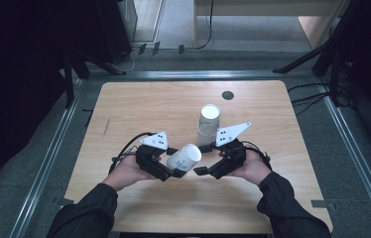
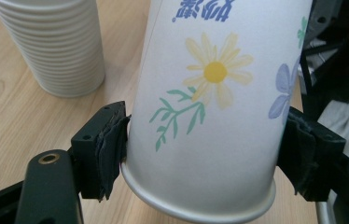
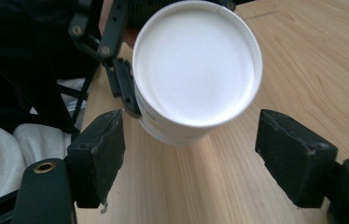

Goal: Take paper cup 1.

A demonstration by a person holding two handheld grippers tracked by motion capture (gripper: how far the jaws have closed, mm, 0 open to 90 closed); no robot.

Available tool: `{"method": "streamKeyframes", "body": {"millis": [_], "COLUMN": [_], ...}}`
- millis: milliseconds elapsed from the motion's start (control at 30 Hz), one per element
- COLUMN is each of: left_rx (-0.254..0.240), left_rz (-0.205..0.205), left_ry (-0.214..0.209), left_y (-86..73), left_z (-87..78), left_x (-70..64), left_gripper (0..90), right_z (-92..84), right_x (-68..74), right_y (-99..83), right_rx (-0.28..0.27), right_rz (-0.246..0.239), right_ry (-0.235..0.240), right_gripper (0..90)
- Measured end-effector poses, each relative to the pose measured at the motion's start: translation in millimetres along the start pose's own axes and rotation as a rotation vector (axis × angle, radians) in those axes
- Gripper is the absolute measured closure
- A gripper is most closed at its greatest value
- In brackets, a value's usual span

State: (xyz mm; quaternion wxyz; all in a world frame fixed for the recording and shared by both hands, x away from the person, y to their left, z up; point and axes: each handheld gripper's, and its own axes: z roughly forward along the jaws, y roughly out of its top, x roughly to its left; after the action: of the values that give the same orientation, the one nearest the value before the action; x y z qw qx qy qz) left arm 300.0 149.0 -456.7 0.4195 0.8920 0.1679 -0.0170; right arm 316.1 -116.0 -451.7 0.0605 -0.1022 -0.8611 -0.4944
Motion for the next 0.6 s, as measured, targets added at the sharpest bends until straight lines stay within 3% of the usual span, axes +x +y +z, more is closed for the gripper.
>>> {"method": "streamKeyframes", "body": {"millis": [333,600], "left_rx": [0.129,0.292], "left_rz": [0.036,0.091], "left_ry": [-0.012,0.01], "left_y": [19.7,34.4], "left_z": [-8.9,-7.6], "left_x": [6.6,3.6], "left_gripper": [24.0,24.1], "right_z": [-3.3,3.0], "right_x": [0.6,0.9], "right_y": [-11.8,-13.1], "right_rx": [0.012,0.007], "right_rz": [0.013,0.013], "right_ry": [-0.033,-0.043], "right_gripper": [25.7,25.8]}}
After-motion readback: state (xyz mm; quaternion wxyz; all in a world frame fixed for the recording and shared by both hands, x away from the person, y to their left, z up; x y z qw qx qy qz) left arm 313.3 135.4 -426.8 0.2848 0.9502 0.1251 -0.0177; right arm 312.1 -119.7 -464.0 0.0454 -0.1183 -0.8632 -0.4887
